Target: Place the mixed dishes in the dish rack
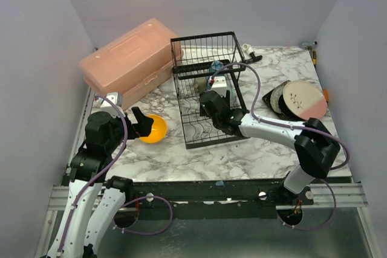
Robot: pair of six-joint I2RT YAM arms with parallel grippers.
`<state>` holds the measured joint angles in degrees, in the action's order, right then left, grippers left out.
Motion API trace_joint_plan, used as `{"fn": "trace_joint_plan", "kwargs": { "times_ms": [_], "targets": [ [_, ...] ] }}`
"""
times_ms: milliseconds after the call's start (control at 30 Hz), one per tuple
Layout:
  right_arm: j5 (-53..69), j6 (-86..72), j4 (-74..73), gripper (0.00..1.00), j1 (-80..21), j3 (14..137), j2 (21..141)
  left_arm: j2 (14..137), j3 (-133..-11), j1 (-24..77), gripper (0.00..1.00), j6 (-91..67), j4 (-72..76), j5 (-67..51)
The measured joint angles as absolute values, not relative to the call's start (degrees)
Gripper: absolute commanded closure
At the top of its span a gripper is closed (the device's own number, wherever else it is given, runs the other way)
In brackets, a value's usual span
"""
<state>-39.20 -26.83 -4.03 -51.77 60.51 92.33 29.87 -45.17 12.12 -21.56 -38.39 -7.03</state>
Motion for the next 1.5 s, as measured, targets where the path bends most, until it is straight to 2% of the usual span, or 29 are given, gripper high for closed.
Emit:
{"fn": "trace_joint_plan", "kwargs": {
  "times_ms": [633,800,1033,1200,1500],
  "targets": [
    [-38.7,-19.8,-0.9,1.0,-49.1,67.7,103.9,30.5,-45.2,12.1,0.02,-21.5,-37.8,-7.1],
    [-37.9,-19.9,-0.6,0.63,-48.7,68.3,104.7,30.6,-45.1,12.1,0.02,-21.3,-37.7,-7.2],
    [-36.4,-19.9,-0.1,0.24,-48.3,68.3,104.8,30.9,-44.9,12.1,0.02,-21.3,-37.3,-7.5],
    [-36.1,-20.1,-0.3,0.11,-48.3,68.4,104.7,31.5,-44.8,12.1,0.01,-21.3,-37.3,-7.6],
    [-34.5,-20.6,-3.8,0.07,-47.6,68.8,102.2,32.8,-44.8,12.1,0.02,-21.3,-37.3,-8.2]
  ]
}}
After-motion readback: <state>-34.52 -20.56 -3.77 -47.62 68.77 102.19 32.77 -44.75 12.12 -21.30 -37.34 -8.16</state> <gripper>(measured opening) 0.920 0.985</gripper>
